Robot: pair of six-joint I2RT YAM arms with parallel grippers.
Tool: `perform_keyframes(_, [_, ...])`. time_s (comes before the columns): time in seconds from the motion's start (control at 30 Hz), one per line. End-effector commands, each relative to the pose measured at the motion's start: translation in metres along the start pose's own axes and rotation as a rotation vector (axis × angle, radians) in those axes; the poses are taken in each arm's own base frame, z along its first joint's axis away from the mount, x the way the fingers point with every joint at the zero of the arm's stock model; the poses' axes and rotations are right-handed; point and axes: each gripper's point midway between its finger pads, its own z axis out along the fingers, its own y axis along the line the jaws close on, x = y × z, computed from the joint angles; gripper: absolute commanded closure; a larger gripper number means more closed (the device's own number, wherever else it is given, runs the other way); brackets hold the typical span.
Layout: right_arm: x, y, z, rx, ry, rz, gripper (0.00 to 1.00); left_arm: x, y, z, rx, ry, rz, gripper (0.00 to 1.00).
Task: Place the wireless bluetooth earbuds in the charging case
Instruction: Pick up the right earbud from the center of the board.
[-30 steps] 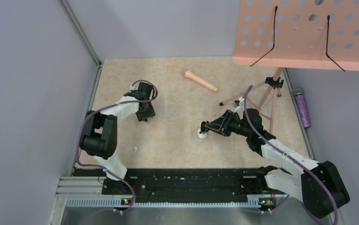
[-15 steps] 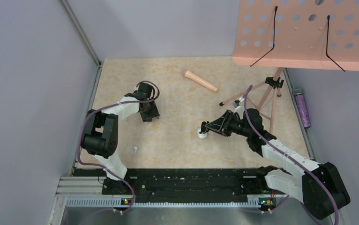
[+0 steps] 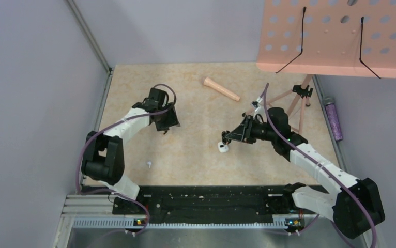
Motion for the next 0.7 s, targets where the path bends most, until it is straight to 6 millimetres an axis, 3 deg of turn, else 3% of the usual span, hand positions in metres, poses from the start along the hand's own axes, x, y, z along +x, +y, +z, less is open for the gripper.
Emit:
perform_keyframes(0.0, [0.007,0.023,-0.005,-0.117,0.111,-0.149,1.00,-0.019,0.006,-0.023,-0.051,-0.095,0.066,0.37])
perform_keyframes(0.23, [0.019,0.036,-0.007,-0.248,0.198,-0.231,1.00,-0.024,0.004,-0.034,-0.041,-0.128,0.098,0.34])
perform_keyframes(0.67, [0.017,0.038,0.000,-0.285,0.187,-0.205,1.00,-0.030,0.014,-0.022,-0.019,-0.243,0.262,0.33])
